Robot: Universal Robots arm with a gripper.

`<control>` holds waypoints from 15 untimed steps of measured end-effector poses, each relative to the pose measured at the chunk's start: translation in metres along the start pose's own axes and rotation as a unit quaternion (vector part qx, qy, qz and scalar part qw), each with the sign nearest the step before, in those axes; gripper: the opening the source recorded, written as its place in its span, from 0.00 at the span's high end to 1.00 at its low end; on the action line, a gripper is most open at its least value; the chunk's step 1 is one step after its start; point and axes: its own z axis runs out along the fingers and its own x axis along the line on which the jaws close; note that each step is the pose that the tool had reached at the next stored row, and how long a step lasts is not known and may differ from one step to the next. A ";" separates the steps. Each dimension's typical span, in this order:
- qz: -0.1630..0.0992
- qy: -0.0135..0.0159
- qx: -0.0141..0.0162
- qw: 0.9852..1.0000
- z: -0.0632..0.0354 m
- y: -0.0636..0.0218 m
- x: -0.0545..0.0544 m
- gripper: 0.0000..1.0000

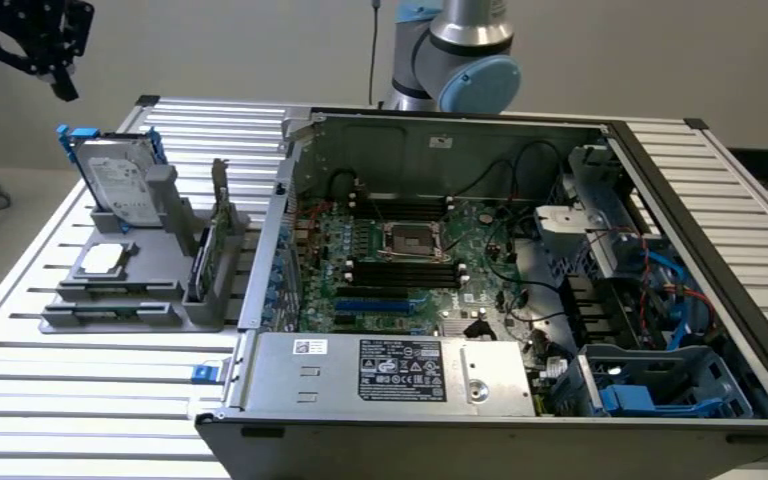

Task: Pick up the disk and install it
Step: 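Pick up the disk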

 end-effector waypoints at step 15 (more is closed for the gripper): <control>-0.136 0.002 0.010 0.991 0.0044 -0.0003 0.000 0.89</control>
